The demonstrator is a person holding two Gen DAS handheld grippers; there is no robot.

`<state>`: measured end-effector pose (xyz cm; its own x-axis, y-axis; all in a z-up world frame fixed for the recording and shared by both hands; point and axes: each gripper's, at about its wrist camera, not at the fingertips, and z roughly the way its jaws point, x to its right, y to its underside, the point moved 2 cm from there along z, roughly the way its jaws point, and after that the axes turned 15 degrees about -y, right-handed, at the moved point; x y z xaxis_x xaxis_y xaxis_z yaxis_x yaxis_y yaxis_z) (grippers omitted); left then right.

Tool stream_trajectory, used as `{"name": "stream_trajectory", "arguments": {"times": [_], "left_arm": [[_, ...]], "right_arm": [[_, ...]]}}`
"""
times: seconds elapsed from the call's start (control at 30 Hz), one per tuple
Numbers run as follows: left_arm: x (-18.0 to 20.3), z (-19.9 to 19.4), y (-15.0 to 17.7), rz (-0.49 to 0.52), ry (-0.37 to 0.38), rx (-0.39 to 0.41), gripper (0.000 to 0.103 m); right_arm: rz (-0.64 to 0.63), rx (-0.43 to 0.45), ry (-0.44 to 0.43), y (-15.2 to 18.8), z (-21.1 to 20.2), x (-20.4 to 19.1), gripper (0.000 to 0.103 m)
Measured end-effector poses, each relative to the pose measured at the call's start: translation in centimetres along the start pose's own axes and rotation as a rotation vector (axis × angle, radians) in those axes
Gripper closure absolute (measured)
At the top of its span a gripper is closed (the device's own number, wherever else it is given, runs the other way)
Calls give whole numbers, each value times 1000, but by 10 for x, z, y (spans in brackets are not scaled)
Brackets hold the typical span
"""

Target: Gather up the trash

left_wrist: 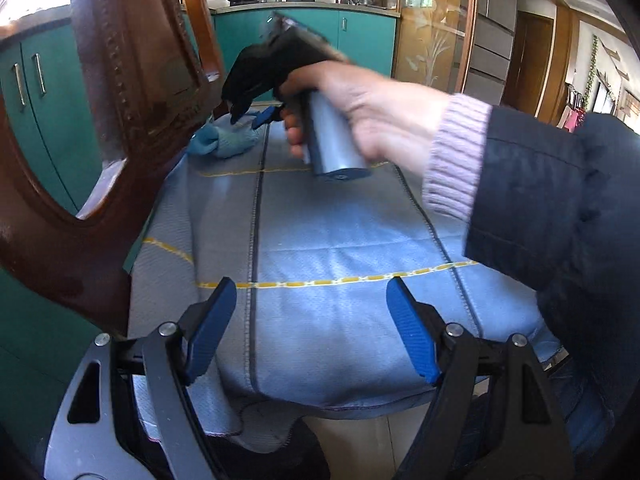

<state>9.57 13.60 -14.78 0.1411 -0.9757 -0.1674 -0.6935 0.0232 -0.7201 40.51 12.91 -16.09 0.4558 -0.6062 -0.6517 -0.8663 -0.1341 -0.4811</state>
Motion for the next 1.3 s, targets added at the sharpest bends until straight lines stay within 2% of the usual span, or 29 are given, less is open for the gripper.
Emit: {"name": "stream_trajectory", "arguments": {"times": [0.03,0.1,0.27,0.37,0.43,0.5,0.63,0.67,0.7,0.73,0.8,0.87,0.97,1.1,1.2,1.3], "left_arm": [[-3,1,0,-5,-1,1,25],[-7,2,0,-15,7,0,25],[-8,0,1,-32,21,-7,25],[-5,-1,1,-50,33,-24,25],[-2,-6,0,-49,33,-18,25],[1,-9,0,-34,21,-7,25],[-1,-8,1,-10,-5,-7,25],[-2,-6,1,-9,-8,-7,25],[-3,-6,1,-9,-14,-8,25],[-4,-5,0,-11,-18,-9,25],[-6,-4,-1,-18,-19,-11,25],[-6,-4,-1,-17,-20,-8,25],[-6,-4,-2,-15,-24,-1,25],[-10,-9,-11,-25,-35,24,27],[-12,-8,-22,-48,-60,46,39],[-7,0,-51,-71,-32,88,39]], "right_arm": [[-9,-10,21,0,8,-1,73],[-40,-14,60,4,12,-4,103],[-114,34,76,14,-17,-19,103],[-72,32,39,13,-33,-23,102],[-39,-15,42,9,-26,-21,97],[-15,-31,114,2,-11,-15,56],[20,-40,182,3,11,6,53],[10,-20,178,3,12,6,58],[-15,-19,169,3,13,2,85],[-31,-27,155,4,15,-1,100],[-74,-27,154,7,11,-9,100],[-125,2,147,10,-4,-23,100],[-197,69,109,17,-48,-46,100],[-319,129,87,57,-144,-69,100],[-366,153,121,88,-201,-64,100],[-346,144,179,129,-236,-38,100]]}}
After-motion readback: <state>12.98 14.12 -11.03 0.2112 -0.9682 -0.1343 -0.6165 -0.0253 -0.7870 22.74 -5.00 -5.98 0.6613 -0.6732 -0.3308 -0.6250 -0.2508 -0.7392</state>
